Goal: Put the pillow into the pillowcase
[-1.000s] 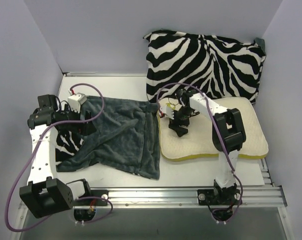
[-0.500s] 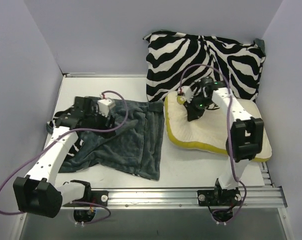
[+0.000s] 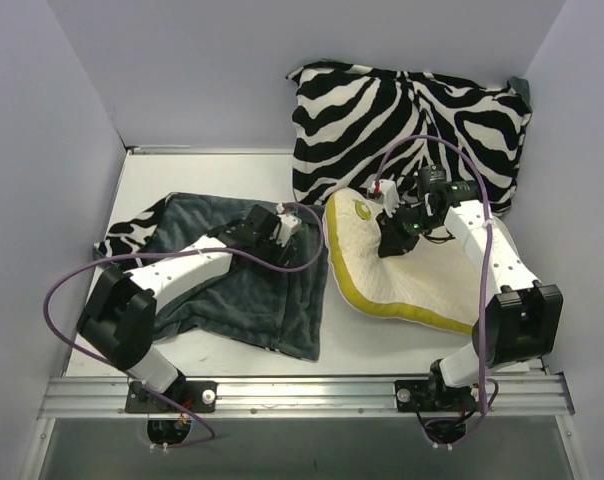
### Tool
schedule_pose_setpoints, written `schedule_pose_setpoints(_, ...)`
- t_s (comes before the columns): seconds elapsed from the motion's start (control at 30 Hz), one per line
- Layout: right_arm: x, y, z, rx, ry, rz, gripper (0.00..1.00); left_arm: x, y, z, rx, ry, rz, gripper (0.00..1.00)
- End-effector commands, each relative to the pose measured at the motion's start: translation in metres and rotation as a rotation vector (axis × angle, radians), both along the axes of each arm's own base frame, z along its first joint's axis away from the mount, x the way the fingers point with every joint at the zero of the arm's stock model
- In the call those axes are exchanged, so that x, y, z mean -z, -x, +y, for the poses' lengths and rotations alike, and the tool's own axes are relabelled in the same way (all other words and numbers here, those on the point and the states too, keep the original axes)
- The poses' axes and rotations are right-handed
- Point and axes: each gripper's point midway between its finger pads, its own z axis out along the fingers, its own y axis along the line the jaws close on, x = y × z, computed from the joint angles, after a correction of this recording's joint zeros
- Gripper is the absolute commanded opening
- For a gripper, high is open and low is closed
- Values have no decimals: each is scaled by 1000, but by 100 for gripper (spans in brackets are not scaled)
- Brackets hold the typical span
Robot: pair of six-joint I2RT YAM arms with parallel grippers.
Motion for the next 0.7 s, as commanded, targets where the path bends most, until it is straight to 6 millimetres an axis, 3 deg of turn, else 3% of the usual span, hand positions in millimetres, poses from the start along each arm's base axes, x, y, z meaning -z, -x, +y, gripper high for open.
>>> schedule_pose_setpoints(0.0,-8,8,0,67,-41,40,0,-13,-27,-24,-40,-3,-108,76)
schedule_pose_setpoints(0.37,4,11,-25,163,-36,78,0,19,-40,-41,-55,-68,-80,67)
schedule_pose_setpoints(0.67,12,15,-33,181,-40,99,0,33,-32,-56,-45,-15,-11,67)
